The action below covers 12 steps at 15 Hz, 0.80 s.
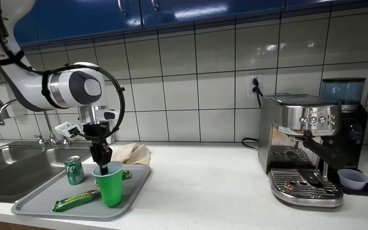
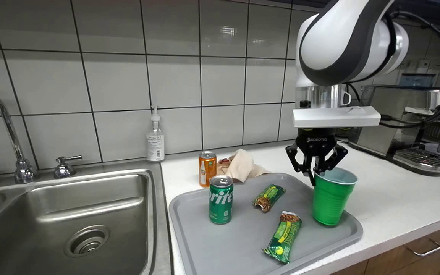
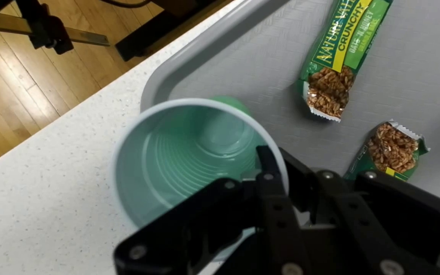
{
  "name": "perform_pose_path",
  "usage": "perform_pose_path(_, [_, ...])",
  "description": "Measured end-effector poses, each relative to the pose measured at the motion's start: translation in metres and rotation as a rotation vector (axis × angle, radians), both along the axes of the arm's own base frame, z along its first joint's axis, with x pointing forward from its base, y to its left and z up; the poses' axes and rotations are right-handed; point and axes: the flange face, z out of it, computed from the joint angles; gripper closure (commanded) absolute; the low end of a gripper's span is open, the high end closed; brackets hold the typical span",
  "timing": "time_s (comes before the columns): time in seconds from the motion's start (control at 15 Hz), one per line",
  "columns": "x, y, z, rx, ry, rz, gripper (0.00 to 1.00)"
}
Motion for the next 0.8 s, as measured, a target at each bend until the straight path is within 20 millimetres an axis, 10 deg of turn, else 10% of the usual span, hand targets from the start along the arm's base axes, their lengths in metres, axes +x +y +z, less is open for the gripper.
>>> perform_pose_path(0.6, [0.0013,0.0017,0.0002,-0.005,-0.002,0.006,0.03])
perform_pose_path(0.8, [0.002,0.0014,0.0042,0.006,-0.003,0.01,0.0])
